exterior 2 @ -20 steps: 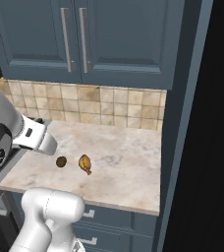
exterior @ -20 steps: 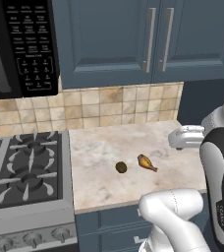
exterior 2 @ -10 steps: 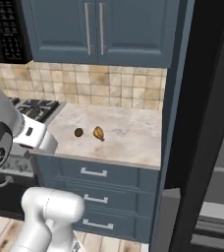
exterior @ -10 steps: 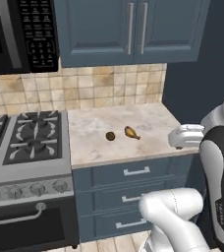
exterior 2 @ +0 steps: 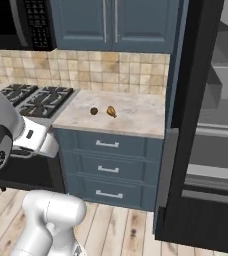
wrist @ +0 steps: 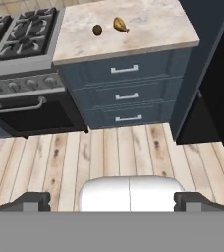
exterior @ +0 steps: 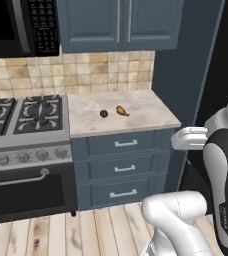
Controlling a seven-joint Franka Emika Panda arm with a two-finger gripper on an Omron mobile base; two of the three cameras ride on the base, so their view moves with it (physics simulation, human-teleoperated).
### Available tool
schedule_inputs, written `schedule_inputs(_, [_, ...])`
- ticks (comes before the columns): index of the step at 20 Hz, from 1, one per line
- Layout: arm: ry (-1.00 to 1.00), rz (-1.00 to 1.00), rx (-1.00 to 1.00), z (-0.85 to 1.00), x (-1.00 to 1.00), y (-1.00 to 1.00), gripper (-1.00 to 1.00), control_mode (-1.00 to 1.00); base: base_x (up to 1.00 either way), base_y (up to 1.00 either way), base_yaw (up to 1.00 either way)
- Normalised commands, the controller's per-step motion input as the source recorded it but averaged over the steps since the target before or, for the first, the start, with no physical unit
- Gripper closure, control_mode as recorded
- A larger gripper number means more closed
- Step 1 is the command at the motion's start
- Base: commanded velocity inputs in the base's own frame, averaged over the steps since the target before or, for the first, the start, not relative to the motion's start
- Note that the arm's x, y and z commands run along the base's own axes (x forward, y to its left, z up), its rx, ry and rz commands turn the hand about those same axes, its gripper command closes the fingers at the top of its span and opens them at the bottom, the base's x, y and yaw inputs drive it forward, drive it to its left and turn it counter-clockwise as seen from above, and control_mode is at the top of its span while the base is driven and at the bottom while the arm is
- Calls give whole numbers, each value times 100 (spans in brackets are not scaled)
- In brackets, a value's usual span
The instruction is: Open the fridge, remove the kiwi, sweet potato, and chicken drumstick, and place them on any counter.
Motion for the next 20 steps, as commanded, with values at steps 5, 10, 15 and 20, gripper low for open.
schedule_inputs(5, [0, 0, 0, 0, 0, 0, -100, 100, -92, -5, 0])
schedule_inputs(10, [0, 0, 0, 0, 0, 0, -100, 100, -31, -16, 0])
schedule_inputs(15, [0, 0, 0, 0, 0, 0, -100, 100, 0, -33, 0])
schedule_inputs(20, [0, 0, 0, 0, 0, 0, -100, 100, 2, -88, 0])
